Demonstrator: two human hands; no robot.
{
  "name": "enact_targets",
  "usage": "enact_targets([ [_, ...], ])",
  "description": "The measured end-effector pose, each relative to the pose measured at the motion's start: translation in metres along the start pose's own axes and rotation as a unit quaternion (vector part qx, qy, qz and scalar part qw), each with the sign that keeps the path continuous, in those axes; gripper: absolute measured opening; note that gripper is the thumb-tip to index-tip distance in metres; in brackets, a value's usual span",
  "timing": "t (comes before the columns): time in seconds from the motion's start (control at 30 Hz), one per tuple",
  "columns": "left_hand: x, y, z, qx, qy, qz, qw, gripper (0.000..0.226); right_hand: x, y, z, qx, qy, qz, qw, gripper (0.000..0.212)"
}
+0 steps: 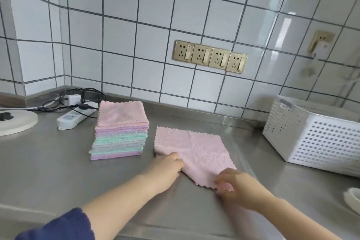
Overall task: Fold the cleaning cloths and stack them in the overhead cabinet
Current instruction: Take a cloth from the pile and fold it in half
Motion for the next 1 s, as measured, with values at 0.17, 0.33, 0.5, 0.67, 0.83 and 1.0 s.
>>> enact_targets([
  [0.17,-0.003,0.003,0.002,-0.009,0.005,-0.041,0.999,0.033,0.01,-0.006,0.012,0.096,-0.022,0.041,0.994,0.039],
  [0.33,-0.011,0.017,0.013,-0.01,0.032,-0.057,0.998,0.051,0.002,0.002,0.016,0.103,-0.077,0.126,0.984,0.011],
  [0.5,-0.014,0.035,0.034,0.009,0.04,-0.081,0.996,0.041,0.0,0.012,0.035,0.181,-0.073,0.092,0.976,0.017],
  [0.67,-0.002,0.04,0.055,-0.005,0.077,0.017,0.997,0.027,-0.012,0.018,0.057,0.191,-0.066,0.034,0.979,0.02],
  [0.83,-0.003,0.05,0.076,-0.012,0.088,0.084,0.993,0.024,-0.016,0.027,0.077,0.119,-0.07,-0.098,0.986,0.011],
  [1.0,-0.01,0.047,0.092,-0.087,0.113,0.198,0.97,0.032,-0.001,0.027,0.088,-0.001,-0.09,-0.207,0.974,0.015],
])
Point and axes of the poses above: each hand's wrist, its own z-axis away from the middle knuckle, its own y-axis out of the back of the hand, x = y × z, the point moved 4 cm from there along -z, towards the middle knuckle, and after that the axes turned 7 degrees about x, right-handed, at the moved point
